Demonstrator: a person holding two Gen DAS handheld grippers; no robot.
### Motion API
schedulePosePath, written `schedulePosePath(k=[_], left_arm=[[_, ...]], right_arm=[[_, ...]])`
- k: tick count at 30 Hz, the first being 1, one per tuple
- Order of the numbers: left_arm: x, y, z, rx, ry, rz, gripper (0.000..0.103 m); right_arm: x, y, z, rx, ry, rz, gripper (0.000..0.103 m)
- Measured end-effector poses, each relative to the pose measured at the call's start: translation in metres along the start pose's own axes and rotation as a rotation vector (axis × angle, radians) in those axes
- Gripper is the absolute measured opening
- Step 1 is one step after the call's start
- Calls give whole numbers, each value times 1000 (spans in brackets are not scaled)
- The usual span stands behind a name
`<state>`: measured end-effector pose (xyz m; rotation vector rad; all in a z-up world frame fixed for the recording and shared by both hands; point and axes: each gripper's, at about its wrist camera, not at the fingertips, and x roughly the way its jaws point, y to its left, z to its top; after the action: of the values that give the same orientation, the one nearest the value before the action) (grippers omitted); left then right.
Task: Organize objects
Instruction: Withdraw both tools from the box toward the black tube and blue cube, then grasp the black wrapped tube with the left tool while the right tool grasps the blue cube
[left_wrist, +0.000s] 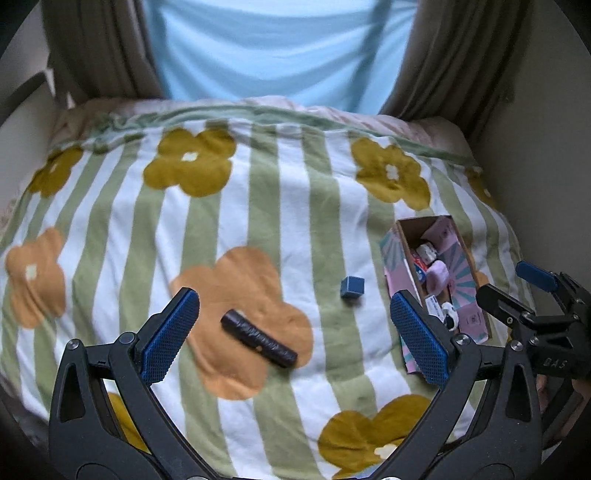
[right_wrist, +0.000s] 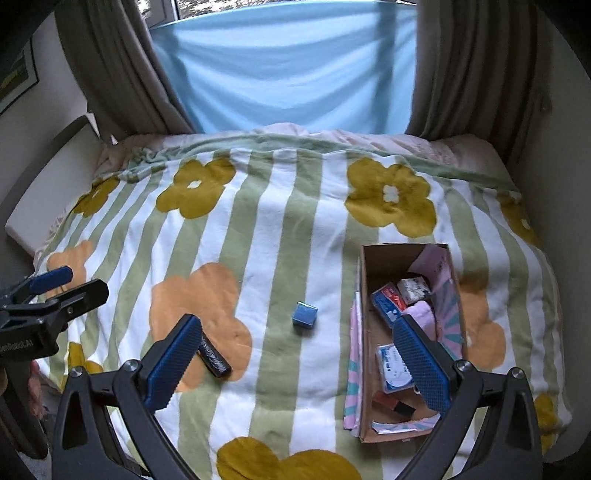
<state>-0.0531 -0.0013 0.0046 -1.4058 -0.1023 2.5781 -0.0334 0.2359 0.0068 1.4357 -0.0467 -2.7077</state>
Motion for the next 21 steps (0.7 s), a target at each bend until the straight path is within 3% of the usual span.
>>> schedulePosePath(k=[10, 21], left_arm=[[48, 29, -32, -174, 98, 37, 100], [167, 48, -79, -358, 253, 49, 85]], right_arm=[[61, 3, -11, 86, 52, 47, 103], [164, 9, -36, 135, 84, -6, 103]])
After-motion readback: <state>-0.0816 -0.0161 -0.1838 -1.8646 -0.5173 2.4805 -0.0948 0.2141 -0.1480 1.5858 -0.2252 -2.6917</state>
